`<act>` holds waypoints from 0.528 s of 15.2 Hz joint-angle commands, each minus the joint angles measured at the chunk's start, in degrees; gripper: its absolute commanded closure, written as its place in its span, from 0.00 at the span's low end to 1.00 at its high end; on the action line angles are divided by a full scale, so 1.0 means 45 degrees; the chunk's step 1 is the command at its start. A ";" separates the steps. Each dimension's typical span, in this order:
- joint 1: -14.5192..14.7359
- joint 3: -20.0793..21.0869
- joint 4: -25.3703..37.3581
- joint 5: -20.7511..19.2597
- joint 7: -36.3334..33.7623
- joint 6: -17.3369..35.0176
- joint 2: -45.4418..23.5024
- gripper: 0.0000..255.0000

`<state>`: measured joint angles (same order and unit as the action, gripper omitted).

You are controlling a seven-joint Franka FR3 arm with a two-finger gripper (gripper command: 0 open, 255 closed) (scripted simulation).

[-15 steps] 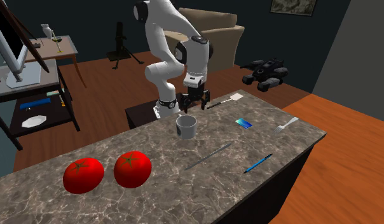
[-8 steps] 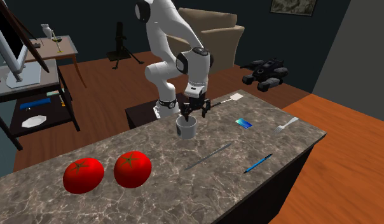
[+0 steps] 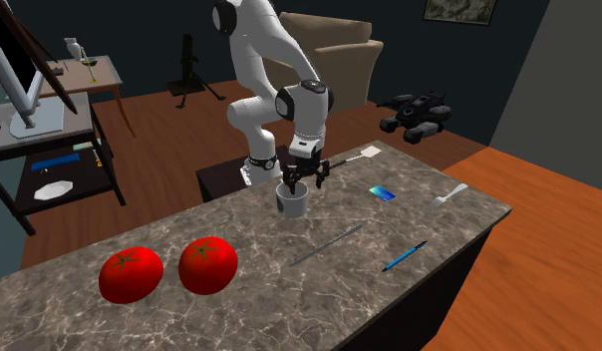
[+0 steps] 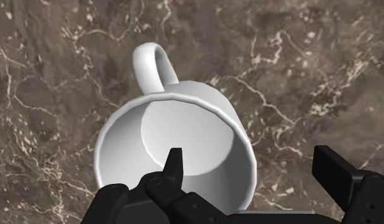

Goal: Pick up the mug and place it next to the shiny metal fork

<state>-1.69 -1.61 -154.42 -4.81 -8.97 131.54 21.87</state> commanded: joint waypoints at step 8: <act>0.0000 0.0000 0.0000 0.0000 0.0000 0.0000 0.0000 1.00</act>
<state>-1.69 -1.61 -154.42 -4.81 -8.97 131.54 21.87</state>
